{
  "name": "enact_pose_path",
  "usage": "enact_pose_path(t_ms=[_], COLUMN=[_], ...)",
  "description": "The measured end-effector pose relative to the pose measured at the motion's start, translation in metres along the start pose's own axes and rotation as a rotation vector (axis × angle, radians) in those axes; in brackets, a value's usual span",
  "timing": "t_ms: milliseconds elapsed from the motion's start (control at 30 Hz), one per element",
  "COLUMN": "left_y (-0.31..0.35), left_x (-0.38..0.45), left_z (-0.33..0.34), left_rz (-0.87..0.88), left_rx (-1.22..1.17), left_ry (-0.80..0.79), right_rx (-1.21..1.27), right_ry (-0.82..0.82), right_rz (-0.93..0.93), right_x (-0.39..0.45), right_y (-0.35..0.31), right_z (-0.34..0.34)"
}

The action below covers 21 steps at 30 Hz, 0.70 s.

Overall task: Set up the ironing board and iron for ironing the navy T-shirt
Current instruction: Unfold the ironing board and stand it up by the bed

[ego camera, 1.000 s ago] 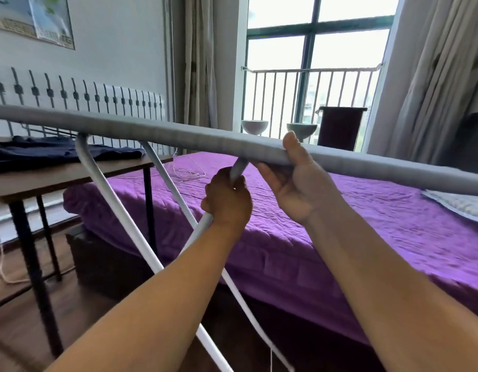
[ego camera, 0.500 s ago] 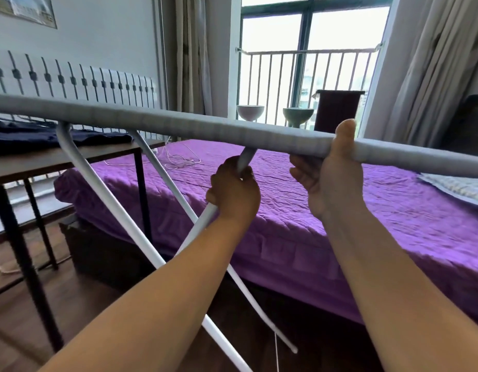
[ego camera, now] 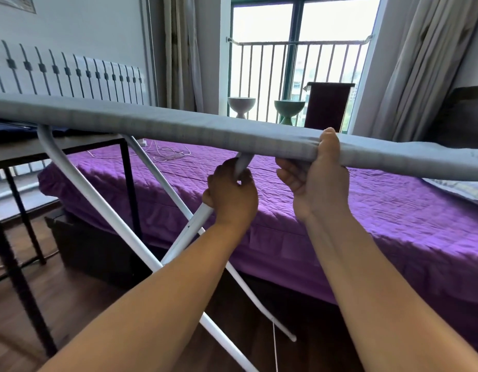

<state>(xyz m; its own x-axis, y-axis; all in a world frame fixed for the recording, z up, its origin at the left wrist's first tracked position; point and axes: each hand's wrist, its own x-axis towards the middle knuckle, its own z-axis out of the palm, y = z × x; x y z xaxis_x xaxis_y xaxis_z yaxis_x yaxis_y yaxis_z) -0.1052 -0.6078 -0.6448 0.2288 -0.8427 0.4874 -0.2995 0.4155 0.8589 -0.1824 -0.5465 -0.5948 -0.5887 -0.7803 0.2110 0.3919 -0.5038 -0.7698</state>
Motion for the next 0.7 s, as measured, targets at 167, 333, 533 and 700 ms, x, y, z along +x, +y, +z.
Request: enact_pose_path(t_ms=[167,333,533,700], left_y=[0.003,-0.003,0.014,0.054], left_x=[-0.002,-0.002,-0.025,-0.018], left_z=[-0.003,0.000,-0.019,-0.044], left_rz=[0.007,0.113,-0.093,-0.323], left_rx=[-0.010,-0.051,-0.518,-1.001], left_ry=[-0.002,0.020,0.017,0.075], right_rx=[0.009,0.020,0.025,0.023], right_ry=[0.004,0.015,0.035,0.122], right_rz=[-0.010,-0.002,0.038,0.137], right_x=[-0.001,0.005,0.008,0.003], right_y=[0.001,0.001,0.003,-0.003], right_z=[0.000,0.001,-0.003,0.003])
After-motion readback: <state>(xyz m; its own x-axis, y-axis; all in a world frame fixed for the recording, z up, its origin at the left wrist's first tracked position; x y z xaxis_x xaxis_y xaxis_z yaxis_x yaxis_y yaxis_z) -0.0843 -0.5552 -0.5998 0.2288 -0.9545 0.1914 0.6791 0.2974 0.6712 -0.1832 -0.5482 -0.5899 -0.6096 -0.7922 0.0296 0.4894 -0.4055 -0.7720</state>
